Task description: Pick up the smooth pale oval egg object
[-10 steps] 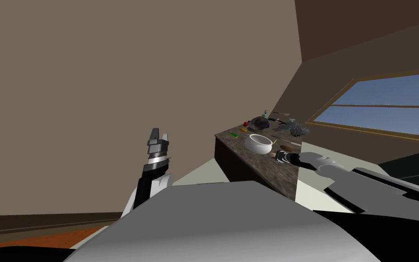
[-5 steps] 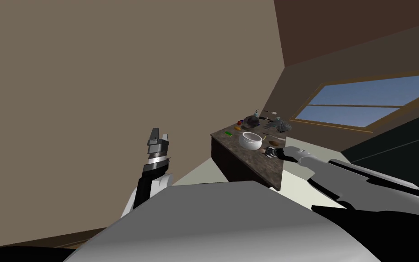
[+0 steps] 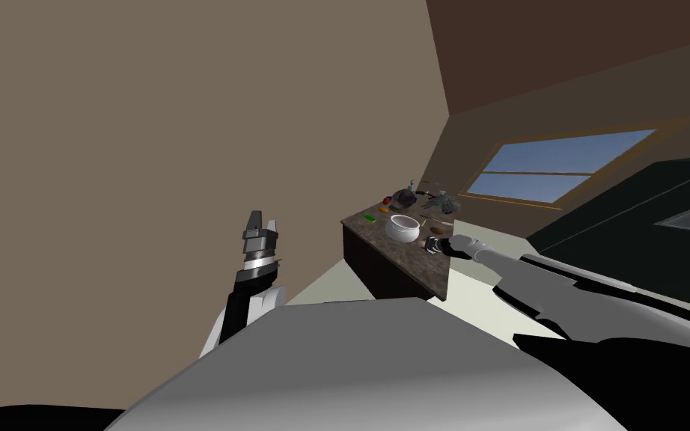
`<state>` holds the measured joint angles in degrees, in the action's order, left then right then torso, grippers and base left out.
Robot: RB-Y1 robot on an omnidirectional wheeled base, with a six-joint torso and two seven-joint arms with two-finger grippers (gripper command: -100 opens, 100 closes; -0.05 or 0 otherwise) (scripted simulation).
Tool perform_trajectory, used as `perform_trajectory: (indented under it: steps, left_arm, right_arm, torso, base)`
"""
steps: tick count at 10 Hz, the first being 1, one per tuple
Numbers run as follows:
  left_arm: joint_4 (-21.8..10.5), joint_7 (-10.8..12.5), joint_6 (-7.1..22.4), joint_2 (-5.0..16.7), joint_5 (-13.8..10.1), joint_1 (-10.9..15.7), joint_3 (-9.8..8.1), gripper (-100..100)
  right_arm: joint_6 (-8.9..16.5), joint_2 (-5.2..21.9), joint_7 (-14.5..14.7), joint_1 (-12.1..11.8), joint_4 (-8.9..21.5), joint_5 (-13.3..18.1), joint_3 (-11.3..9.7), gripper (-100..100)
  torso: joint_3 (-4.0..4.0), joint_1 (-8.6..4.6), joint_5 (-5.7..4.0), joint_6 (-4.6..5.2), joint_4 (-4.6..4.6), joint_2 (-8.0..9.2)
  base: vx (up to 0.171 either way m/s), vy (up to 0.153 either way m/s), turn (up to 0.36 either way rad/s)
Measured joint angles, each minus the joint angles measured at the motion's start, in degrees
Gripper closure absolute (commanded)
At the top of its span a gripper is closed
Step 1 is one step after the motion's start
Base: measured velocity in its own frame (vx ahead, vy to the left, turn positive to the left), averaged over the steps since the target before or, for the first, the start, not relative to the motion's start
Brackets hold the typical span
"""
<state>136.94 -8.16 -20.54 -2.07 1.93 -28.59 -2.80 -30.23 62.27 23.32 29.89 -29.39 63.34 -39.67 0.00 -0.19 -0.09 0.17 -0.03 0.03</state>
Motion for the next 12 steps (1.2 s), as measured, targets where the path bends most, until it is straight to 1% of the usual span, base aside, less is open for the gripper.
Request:
perform_trajectory:
  steps: [1, 2, 3, 4, 5, 6, 7, 8, 9, 10, 11, 12]
  left_arm:
    - [0.00, 0.00, 0.00, 0.00, 0.00, 0.01, 0.01, 0]
    - [0.00, 0.00, 0.00, 0.00, 0.00, 0.00, 0.00, 0]
    - [0.00, 0.00, 0.00, 0.00, 0.00, 0.01, 0.01, 0]
    - [0.00, 0.00, 0.00, 0.00, 0.00, 0.00, 0.00, 0]
    - [0.00, 0.00, 0.00, 0.00, 0.00, 0.01, 0.01, 0]
    - [0.00, 0.00, 0.00, 0.00, 0.00, 0.01, 0.01, 0]
    - [0.00, 0.00, 0.00, 0.00, 0.00, 0.01, 0.01, 0]
    - [0.00, 0.00, 0.00, 0.00, 0.00, 0.00, 0.00, 0]
    - [0.00, 0.00, 0.00, 0.00, 0.00, 0.01, 0.01, 0]
    - [0.00, 0.00, 0.00, 0.00, 0.00, 0.00, 0.00, 0]
    - [0.00, 0.00, 0.00, 0.00, 0.00, 0.01, 0.01, 0]
    - [0.00, 0.00, 0.00, 0.00, 0.00, 0.01, 0.01, 0]
  right_arm:
    - [-0.08, -1.23, -0.44, 2.13, 1.54, 0.71, -0.78, 100]
    - [-0.78, -2.52, -0.41, 4.76, 3.21, 1.70, -1.82, 100]
    - [0.08, -1.68, -2.88, 4.57, 0.15, 2.86, -3.41, 100]
    - [-0.02, -3.48, -3.43, 7.04, 1.95, 3.87, -4.49, 100]
    - [-0.29, -4.53, -2.84, 8.34, 3.35, 4.11, -4.71, 100]
    - [-0.16, -4.37, -3.29, 8.67, 2.97, 4.45, -5.16, 100]
    - [0.18, -3.86, -4.61, 8.59, 1.66, 4.89, -5.73, 100]
    - [0.55, -4.51, -6.03, 10.25, 1.00, 6.20, -7.25, 100]
    - [0.94, -4.59, -7.36, 10.71, 0.24, 6.90, -8.08, 100]
    - [1.22, -5.38, -9.09, 12.69, -0.03, 8.41, -9.83, 100]
    - [1.53, -5.16, -10.88, 13.25, -1.21, 9.28, -10.85, 100]
    - [1.61, -5.11, -11.26, 13.27, -1.38, 9.36, -10.95, 0]
  torso:
    - [-0.01, 0.01, -0.02, -0.07, 0.00, -0.02]
    - [-0.01, 0.00, 0.00, -0.02, 0.00, -0.01]
    - [-0.01, 0.02, -0.01, -0.04, -0.01, 0.00]
    - [-0.02, 0.00, 0.00, 0.00, -0.01, -0.02]
    - [-0.01, 0.02, -0.01, -0.05, 0.00, -0.02]
    - [-0.02, 0.08, 0.03, -0.09, 0.01, -0.04]
    - [-0.03, 0.13, 0.04, -0.08, 0.00, -0.06]
    - [0.00, 0.10, 0.05, -0.02, 0.01, -0.03]
    - [0.01, 0.08, 0.03, -0.03, 0.01, 0.01]
    - [0.03, 0.08, 0.06, -0.05, 0.04, 0.02]
    - [0.04, 0.08, 0.05, -0.04, 0.04, 0.03]
    - [0.02, 0.10, 0.04, -0.04, 0.03, 0.01]
  base:
    - [-0.024, -0.031, -0.162]
    - [-0.015, -0.024, -0.090]
    - [-0.017, -0.030, -0.214]
    - [-0.016, -0.022, -0.082]
    - [-0.008, -0.009, 0.030]
    - [0.000, -0.002, 0.018]
    - [-0.010, -0.021, -0.213]
    - [-0.012, -0.017, -0.099]
    - [-0.019, -0.025, -0.183]
    - [-0.012, -0.025, -0.070]
    - [-0.003, -0.011, 0.003]
    - [0.000, 0.000, 0.000]
